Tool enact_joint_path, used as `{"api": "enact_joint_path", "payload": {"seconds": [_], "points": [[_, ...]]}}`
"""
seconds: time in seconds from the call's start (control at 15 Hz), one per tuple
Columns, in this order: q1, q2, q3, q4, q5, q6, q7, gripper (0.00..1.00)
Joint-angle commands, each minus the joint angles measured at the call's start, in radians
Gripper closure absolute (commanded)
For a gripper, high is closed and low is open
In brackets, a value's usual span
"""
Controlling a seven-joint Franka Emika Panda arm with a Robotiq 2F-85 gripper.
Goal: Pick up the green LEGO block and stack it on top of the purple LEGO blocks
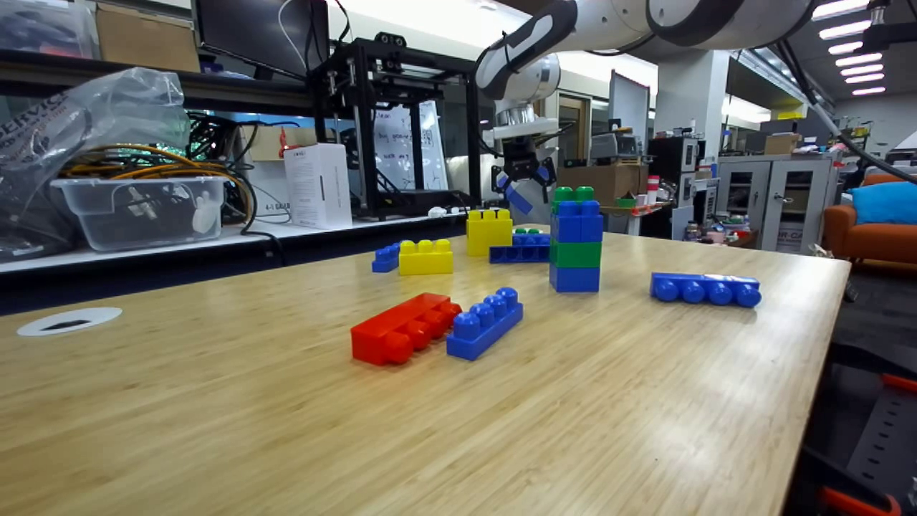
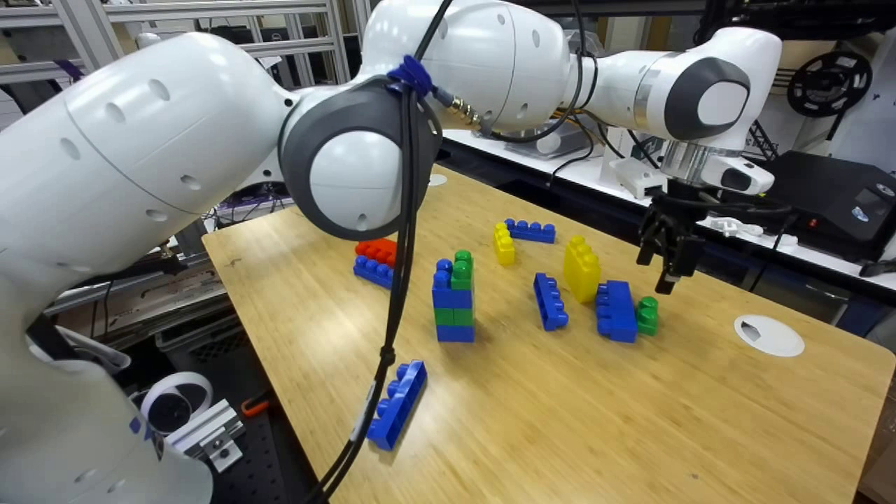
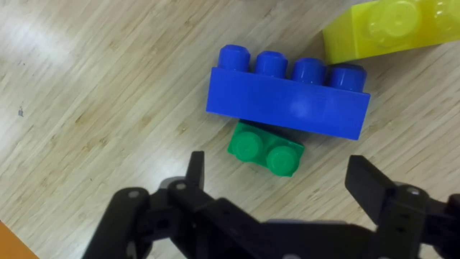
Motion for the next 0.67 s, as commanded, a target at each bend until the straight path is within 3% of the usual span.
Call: {"api": "enact_joint_path", "payload": {"seconds": [0.0, 0.6], "points": [[-0.015, 0.014, 0.011, -0.007, 0.024, 0.014, 0.024, 0.00], [-0.026, 0.065, 0.023, -0.015, 0.064, 0.084, 0.104, 0.00]]}}
